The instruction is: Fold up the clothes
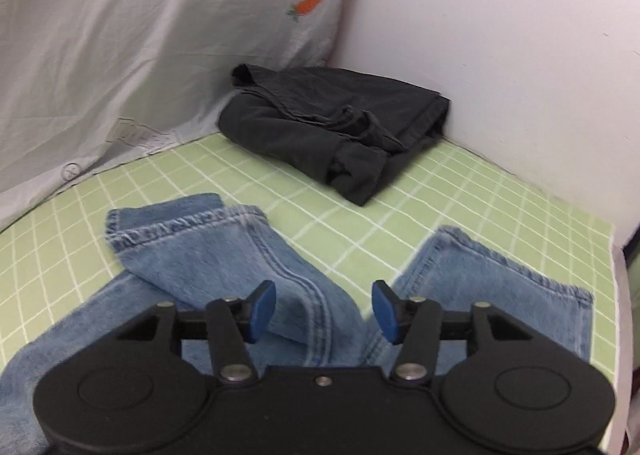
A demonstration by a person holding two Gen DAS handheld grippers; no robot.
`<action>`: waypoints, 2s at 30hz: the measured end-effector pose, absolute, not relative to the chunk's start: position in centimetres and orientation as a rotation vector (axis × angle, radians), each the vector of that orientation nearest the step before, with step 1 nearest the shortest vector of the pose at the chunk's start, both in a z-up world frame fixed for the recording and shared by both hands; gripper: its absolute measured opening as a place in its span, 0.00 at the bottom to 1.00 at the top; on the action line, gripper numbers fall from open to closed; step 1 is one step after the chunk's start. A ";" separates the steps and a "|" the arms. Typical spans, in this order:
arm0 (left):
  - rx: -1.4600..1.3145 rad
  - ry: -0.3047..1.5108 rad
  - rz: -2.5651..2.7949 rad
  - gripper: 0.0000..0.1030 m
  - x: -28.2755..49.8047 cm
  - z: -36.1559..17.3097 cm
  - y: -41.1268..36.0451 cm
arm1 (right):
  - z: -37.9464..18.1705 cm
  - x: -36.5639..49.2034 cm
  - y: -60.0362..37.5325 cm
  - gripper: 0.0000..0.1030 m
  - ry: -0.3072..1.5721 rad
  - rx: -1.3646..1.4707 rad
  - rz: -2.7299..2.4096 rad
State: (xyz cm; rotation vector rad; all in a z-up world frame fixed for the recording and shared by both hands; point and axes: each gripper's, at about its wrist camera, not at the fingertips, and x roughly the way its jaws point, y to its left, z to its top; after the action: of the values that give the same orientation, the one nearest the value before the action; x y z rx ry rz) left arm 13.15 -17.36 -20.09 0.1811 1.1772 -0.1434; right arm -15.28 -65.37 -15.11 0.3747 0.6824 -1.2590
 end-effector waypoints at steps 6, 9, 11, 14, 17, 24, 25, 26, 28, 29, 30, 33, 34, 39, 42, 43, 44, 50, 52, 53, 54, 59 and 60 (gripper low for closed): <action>0.168 1.181 -0.126 0.33 12.5 -19.5 -17.4 | -17.4 -8.5 -65.6 0.75 0.844 0.110 -0.966; 0.168 1.173 -0.107 0.33 11.8 -19.1 -17.5 | -19.3 -5.8 -65.8 0.72 0.937 -0.094 -0.938; 0.162 1.168 -0.089 0.33 11.1 -18.7 -17.6 | -19.3 -5.6 -66.6 0.43 0.951 -0.105 -0.921; 0.158 1.148 -0.067 0.33 10.0 -18.0 -17.8 | -17.2 -7.0 -68.4 0.03 0.883 -0.060 -0.956; 0.155 1.136 -0.040 0.34 9.1 -17.4 -17.8 | -14.2 -10.4 -71.0 0.03 0.754 -0.081 -1.120; 0.090 1.094 0.001 0.39 7.6 -16.2 -16.6 | -14.8 -16.4 -76.2 0.38 0.910 -0.095 -1.397; 0.071 1.088 0.008 0.40 7.5 -16.0 -16.2 | -14.8 -16.6 -75.4 0.44 0.896 -0.099 -1.366; 0.060 1.082 0.009 0.40 7.4 -15.8 -16.0 | -14.7 -16.8 -74.6 0.57 0.882 -0.103 -1.334; 0.051 1.068 -0.001 0.41 7.5 -15.5 -15.7 | -14.7 -15.8 -72.1 0.68 0.874 -0.113 -1.254; 0.054 1.061 -0.007 0.43 7.7 -15.5 -15.7 | -14.7 -14.7 -70.6 0.68 0.872 -0.104 -1.201; 0.052 1.055 -0.016 0.43 7.9 -15.5 -15.7 | -14.8 -13.6 -69.1 0.68 0.870 -0.094 -1.145; 0.041 1.040 -0.045 0.43 9.0 -15.5 -15.6 | -14.8 -9.8 -64.1 0.70 0.841 -0.002 -0.964; 0.033 1.036 -0.053 0.43 9.2 -15.4 -15.6 | -15.0 -8.6 -62.4 0.71 0.830 0.030 -0.904; 0.008 1.001 -0.140 0.46 10.4 -14.4 -15.7 | -15.9 -2.0 -54.0 0.76 0.794 0.158 -0.659; -0.006 1.006 -0.189 0.48 11.1 -14.7 -16.0 | -15.7 1.9 -49.7 0.80 0.770 0.220 -0.568; -0.003 1.011 -0.207 0.48 11.4 -14.9 -16.3 | -15.6 3.3 -48.5 0.80 0.773 0.219 -0.540; 0.003 1.015 -0.221 0.48 11.6 -15.2 -16.6 | -15.6 4.7 -47.2 0.81 0.777 0.216 -0.511; 0.057 1.078 -0.325 0.49 11.6 -17.3 -18.9 | -17.2 8.5 -42.5 0.82 0.957 0.179 -0.444; 0.070 1.092 -0.340 0.49 11.4 -17.7 -19.3 | -17.7 7.7 -42.0 0.82 0.984 0.199 -0.448; 0.077 1.097 -0.343 0.49 11.3 -18.0 -19.5 | -17.9 7.1 -41.9 0.82 0.995 0.211 -0.449; 0.071 1.105 -0.345 0.49 11.3 -18.3 -19.6 | -18.0 6.3 -41.7 0.79 0.991 0.222 -0.447; -0.021 1.145 -0.376 0.04 10.7 -18.7 -19.3 | -18.1 2.8 -41.2 0.29 0.984 0.234 -0.407; -0.034 1.139 -0.370 0.03 10.4 -18.5 -19.3 | -17.7 1.9 -40.9 0.23 0.964 0.222 -0.407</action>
State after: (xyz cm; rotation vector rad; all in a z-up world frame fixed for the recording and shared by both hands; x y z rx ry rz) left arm 10.41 -19.27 -18.51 -0.0339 1.1388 -0.3701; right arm 1.93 -40.89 -17.72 0.2216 0.9644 -0.4071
